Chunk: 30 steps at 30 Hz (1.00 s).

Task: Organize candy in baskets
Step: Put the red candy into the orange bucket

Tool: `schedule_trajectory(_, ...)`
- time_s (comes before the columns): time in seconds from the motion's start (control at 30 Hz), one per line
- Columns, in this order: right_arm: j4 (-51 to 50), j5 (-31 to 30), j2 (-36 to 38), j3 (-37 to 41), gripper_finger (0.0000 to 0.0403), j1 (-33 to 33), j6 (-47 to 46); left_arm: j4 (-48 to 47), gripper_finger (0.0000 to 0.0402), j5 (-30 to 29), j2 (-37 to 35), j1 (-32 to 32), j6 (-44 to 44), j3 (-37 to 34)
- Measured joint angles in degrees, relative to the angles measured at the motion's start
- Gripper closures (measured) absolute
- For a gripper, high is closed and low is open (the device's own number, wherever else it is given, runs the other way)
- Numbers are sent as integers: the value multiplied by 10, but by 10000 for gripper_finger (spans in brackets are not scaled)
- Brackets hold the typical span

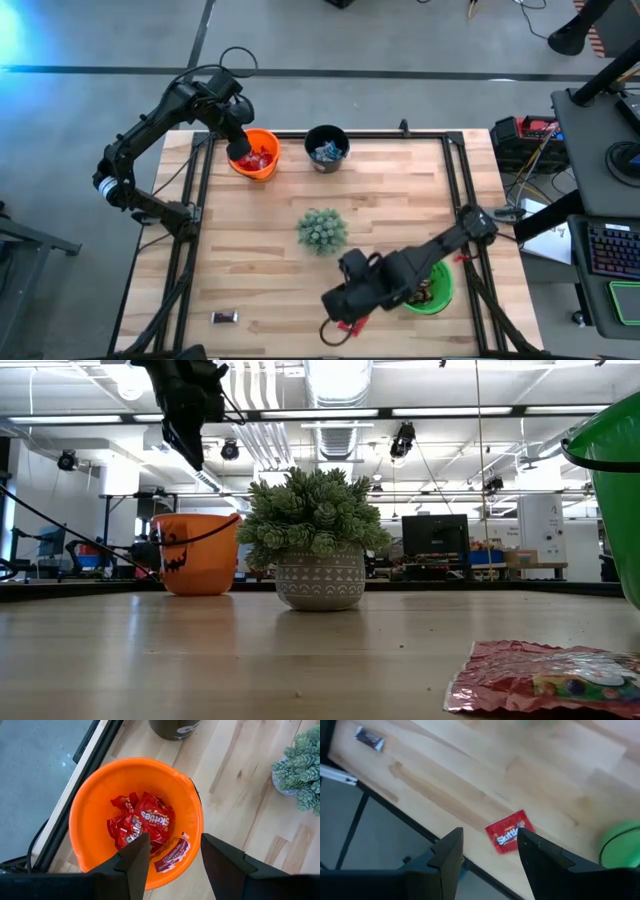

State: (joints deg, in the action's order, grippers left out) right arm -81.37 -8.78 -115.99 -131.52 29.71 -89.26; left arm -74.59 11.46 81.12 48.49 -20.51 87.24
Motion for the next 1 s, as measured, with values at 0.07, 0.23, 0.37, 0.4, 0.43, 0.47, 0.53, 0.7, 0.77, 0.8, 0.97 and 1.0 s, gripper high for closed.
schedule_trajectory(0.07, 1, -3, -12, 0, 225, 9, -25, 0, 242, 0, 0, 0, 0, 0)
schedule_trajectory(0.23, 3, -2, -42, 0, 225, 26, -67, 0, 242, 0, 0, 0, 0, 0)
schedule_trajectory(0.37, 4, 1, -60, 1, 225, 34, -89, 0, 242, 0, 0, 0, 0, 0)
schedule_trajectory(0.4, 4, 1, -62, 1, 225, 36, -91, 0, 242, 0, 0, 0, 0, 0)
schedule_trajectory(0.43, 4, 1, -66, 1, 225, 37, -94, 0, 242, 0, 0, 0, 0, 0)
schedule_trajectory(0.47, 4, 1, -69, 1, 225, 38, -98, 0, 242, 0, 0, 0, 0, 0)
schedule_trajectory(0.53, 4, 0, -77, 1, 225, 40, -103, 0, 242, 0, 0, 0, 0, 0)
schedule_trajectory(0.7, 10, -3, -89, 4, 225, 39, -116, 0, 242, 0, 0, 0, 0, 0)
schedule_trajectory(0.77, 11, -3, -95, 5, 225, 39, -122, 0, 242, 0, 0, 0, 0, 0)
schedule_trajectory(0.8, 12, -2, -97, 5, 225, 39, -125, 0, 242, 0, 0, 0, 0, 0)
schedule_trajectory(0.97, 15, -1, -103, 6, 225, 39, -139, 0, 242, 0, 0, 0, 0, 0)
schedule_trajectory(1.0, 19, 1, -103, 6, 225, 40, -141, 0, 242, 0, 0, 0, 0, 0)
